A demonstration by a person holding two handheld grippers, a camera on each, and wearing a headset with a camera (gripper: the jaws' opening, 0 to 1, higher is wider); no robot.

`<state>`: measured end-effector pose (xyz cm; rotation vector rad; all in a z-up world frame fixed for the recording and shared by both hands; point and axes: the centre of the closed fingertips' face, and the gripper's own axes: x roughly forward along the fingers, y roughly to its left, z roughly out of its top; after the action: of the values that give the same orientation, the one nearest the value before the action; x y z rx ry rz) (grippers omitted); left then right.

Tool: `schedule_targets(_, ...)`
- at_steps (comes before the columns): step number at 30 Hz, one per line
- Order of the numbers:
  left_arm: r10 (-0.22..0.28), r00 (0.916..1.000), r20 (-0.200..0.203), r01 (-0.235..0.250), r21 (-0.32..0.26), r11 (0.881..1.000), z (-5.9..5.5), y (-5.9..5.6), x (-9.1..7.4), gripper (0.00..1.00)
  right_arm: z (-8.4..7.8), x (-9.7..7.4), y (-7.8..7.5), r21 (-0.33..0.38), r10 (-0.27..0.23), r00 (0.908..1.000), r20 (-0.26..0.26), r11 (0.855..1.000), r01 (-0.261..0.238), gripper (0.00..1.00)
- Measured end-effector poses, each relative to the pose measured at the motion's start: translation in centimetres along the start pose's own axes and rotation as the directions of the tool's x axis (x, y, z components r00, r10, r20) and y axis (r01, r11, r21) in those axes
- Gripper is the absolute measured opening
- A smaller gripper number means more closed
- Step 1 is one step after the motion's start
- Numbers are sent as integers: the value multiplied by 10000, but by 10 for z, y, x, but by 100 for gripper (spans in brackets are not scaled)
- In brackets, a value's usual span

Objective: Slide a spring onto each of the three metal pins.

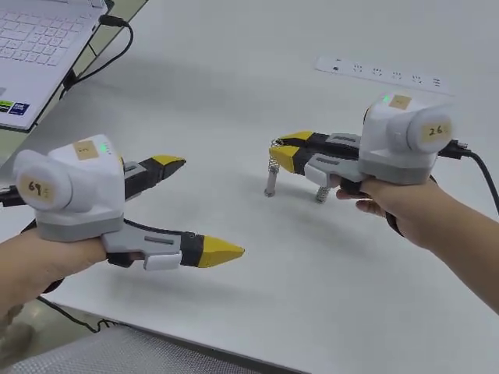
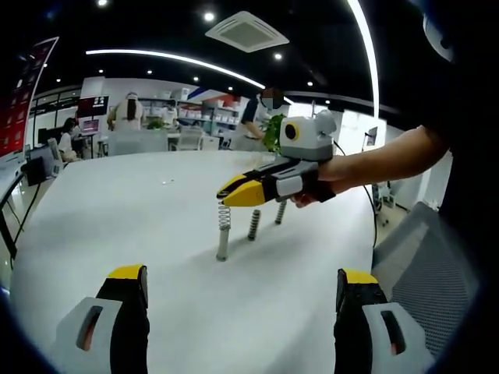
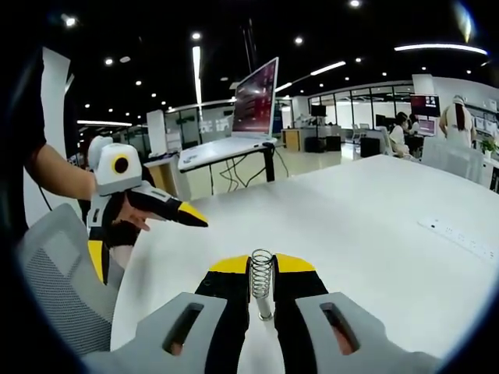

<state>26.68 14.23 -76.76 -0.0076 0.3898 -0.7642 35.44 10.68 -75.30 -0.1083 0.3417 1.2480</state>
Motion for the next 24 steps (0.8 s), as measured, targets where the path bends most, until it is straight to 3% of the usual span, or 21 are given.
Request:
schedule_targets(15,-21,10000,-24,21,-2,10000,-1,-1,1,98,-7,-1,-1,-32,-73,9998,-190,10000,73,8)
schedule_targets(24,-7,10000,-45,7,-42,10000,-2,-1,1,98,-14,3,2,-469,-62,9986,-534,9989,37,8)
